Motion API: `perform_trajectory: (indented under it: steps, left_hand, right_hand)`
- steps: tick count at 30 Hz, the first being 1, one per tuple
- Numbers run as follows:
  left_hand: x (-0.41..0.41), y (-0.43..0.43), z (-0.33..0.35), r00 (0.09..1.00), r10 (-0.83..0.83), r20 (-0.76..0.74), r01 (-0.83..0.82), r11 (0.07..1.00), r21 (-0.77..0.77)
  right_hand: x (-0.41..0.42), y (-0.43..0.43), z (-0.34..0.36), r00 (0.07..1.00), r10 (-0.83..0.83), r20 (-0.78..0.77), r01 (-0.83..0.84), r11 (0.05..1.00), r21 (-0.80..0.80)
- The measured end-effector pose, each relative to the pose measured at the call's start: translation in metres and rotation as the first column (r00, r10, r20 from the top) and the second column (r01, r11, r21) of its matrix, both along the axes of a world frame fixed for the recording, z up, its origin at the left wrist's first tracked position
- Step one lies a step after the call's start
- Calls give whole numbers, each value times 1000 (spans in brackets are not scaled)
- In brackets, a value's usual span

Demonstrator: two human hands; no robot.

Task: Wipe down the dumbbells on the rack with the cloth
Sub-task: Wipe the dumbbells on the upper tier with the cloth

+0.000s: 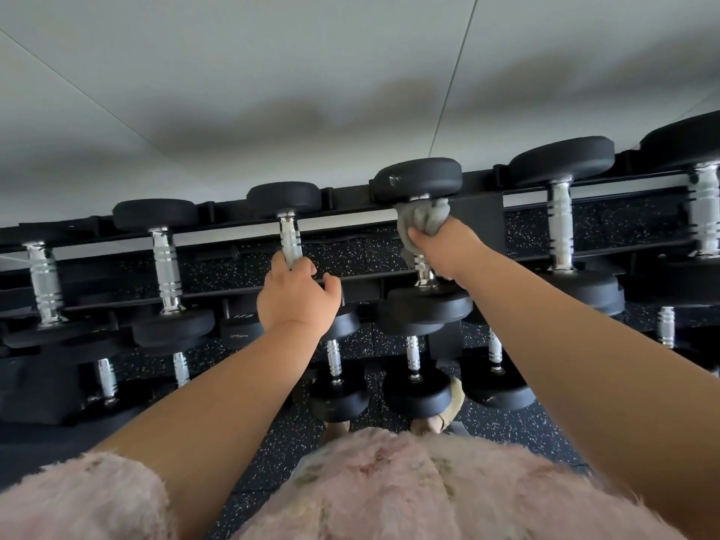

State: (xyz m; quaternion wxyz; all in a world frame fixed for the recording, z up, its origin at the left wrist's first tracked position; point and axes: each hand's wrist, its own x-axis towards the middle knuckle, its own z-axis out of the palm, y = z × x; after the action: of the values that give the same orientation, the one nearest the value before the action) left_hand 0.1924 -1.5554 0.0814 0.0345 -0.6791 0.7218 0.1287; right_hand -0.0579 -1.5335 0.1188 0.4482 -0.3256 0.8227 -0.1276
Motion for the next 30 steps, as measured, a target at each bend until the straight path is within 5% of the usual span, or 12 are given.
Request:
perform_trajectory:
  steps: [5, 11, 14, 17, 19, 22, 25, 28, 30]
  left_hand:
    - [0, 0, 1, 1000, 3, -4, -3, 1000, 4]
    - [-2, 1, 1, 1000, 8, -4, -8, 1000, -6]
    - [-1, 1, 0, 1000, 10, -4, -10, 1000, -7]
    - [0, 0, -1, 1000, 11, -8, -11, 1000, -14]
    - [0, 1, -1, 1000, 10, -7, -11, 1000, -11]
    - [0, 1, -2, 1000, 5, -15, -5, 1000, -11]
    - [0, 1, -1, 1000, 7, -15, -7, 1000, -7]
    - [0, 1, -1, 1000, 9, -23, -9, 1000, -5]
    - [0, 1, -1, 999, 11, -30, -11, 1000, -9]
  right_hand:
    - [-11, 18, -4, 974, 169, 148, -180, 982, 63]
    - [-7, -17, 10, 965, -179, 193, 205, 971, -126]
    - [-3, -6, 3, 999, 25, 47, -20, 994, -104]
    - [-4, 15, 4, 920, 391, -23, -387, 917, 91]
    - [-4, 27, 1, 890, 453, -42, -446, 887, 124]
    - [-3, 38, 5, 998, 59, 32, -57, 996, -67]
    - [-2, 31, 20, 956, -279, 90, 292, 916, -275]
    - [-10, 13, 35, 899, -415, 139, 435, 809, -396]
    - [-17, -1, 41, 932, -340, 125, 358, 813, -460]
